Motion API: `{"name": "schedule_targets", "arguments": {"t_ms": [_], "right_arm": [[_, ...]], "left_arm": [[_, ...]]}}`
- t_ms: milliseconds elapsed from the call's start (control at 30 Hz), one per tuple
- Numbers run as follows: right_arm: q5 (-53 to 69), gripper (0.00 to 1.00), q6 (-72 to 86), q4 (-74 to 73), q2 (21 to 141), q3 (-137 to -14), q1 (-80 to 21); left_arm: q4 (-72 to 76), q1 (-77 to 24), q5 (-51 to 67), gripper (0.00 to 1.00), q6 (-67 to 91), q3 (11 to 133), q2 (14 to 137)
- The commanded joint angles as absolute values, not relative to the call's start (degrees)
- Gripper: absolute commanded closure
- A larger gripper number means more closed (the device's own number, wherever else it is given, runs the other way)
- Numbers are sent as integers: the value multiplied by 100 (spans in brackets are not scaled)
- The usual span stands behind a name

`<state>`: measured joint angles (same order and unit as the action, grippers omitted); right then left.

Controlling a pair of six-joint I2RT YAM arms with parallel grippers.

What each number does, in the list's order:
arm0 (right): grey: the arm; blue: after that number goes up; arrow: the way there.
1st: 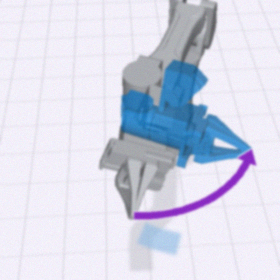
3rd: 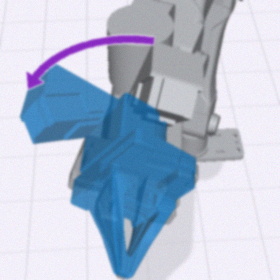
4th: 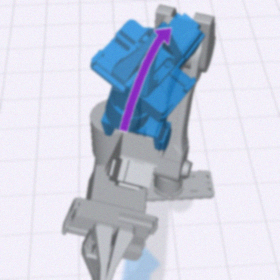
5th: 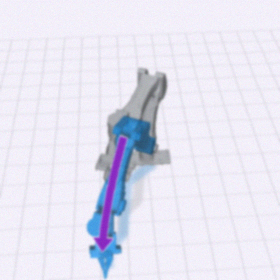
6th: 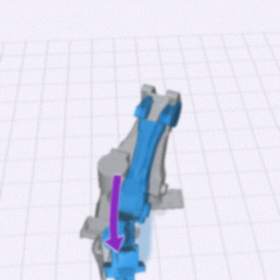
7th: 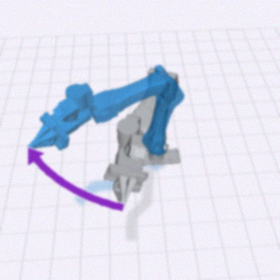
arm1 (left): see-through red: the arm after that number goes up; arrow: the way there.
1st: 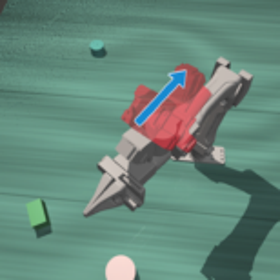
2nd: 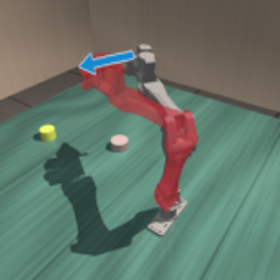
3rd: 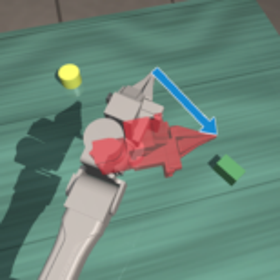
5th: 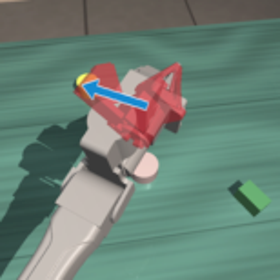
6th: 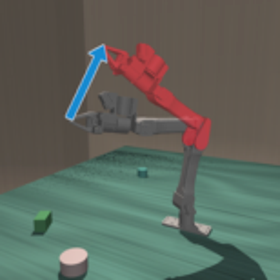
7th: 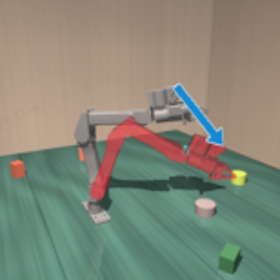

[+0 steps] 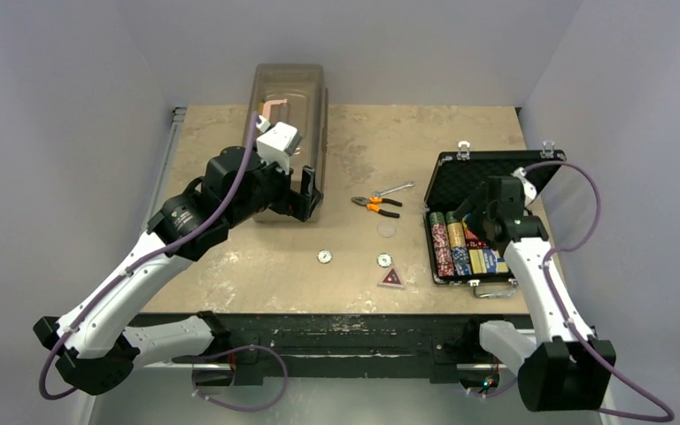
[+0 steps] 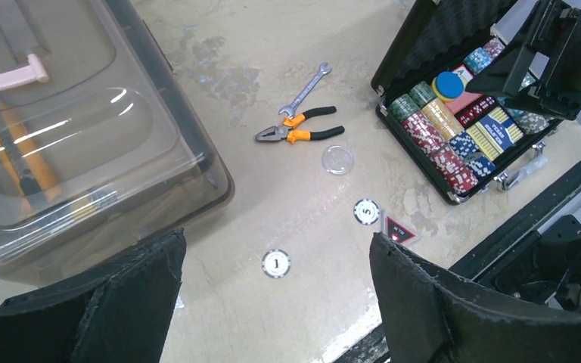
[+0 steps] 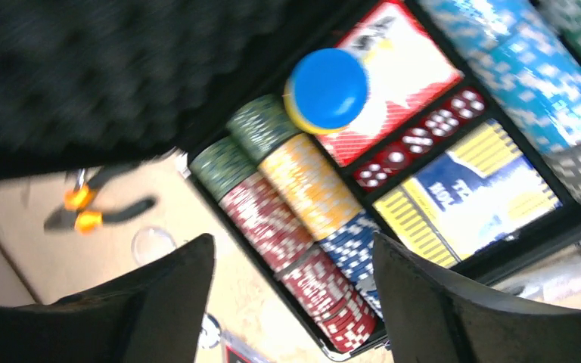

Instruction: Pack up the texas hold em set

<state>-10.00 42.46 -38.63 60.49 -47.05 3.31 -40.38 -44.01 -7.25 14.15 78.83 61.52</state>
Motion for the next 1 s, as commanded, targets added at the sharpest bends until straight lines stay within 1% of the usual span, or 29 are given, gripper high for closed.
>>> {"name": "schedule_targets", "arguments": {"t_ms": [0, 67, 133, 267, 333, 433, 500, 567, 633, 833, 967], "right_arm": [[-1498, 23, 3473, -3793, 5471, -4986, -639], [-1404, 19, 3341, -3698, 5326, -4943, -983], [-1303, 17, 3249, -3681, 5330, -4922, -1325], [-1339, 16, 3177, -3586, 5343, -4923, -1954], [-1144, 16, 3069, -3368, 5399, -4888, -2223], [-696, 15, 2869, -3161, 5739, -4923, -2565], [-655, 14, 2762, -3073, 6002, -4964, -3088], [-724, 10, 2711, -3046, 6229, -4968, -3631], [-876, 2, 2877, -3207, 6470, -4929, -4052], [-596, 1, 3214, -3759, 7160, -4435, -4175], [-408, 1, 2942, -3738, 7693, -4617, -4174]], "left_arm": [[-3873, -4421, -487, 12, 1521, 7910, 6220], [-3872, -4421, -445, 12, 1556, 7905, 6252], [-3869, -4427, -444, 12, 1581, 7893, 6302], [-3869, -4430, -640, 12, 1558, 7852, 6401], [-3900, -4430, -745, 12, 1547, 7860, 6476], [-3902, -4443, -851, 12, 1555, 7828, 6571], [-3900, -4476, -926, 13, 1541, 7805, 6642], [-3902, -4512, -1026, 13, 1522, 7805, 6750], [-3905, -4545, -1119, 13, 1516, 7789, 6801], [-3907, -4586, -1173, 14, 1529, 7777, 6761], [-3900, -4617, -1148, 14, 1529, 7778, 6724]]}}
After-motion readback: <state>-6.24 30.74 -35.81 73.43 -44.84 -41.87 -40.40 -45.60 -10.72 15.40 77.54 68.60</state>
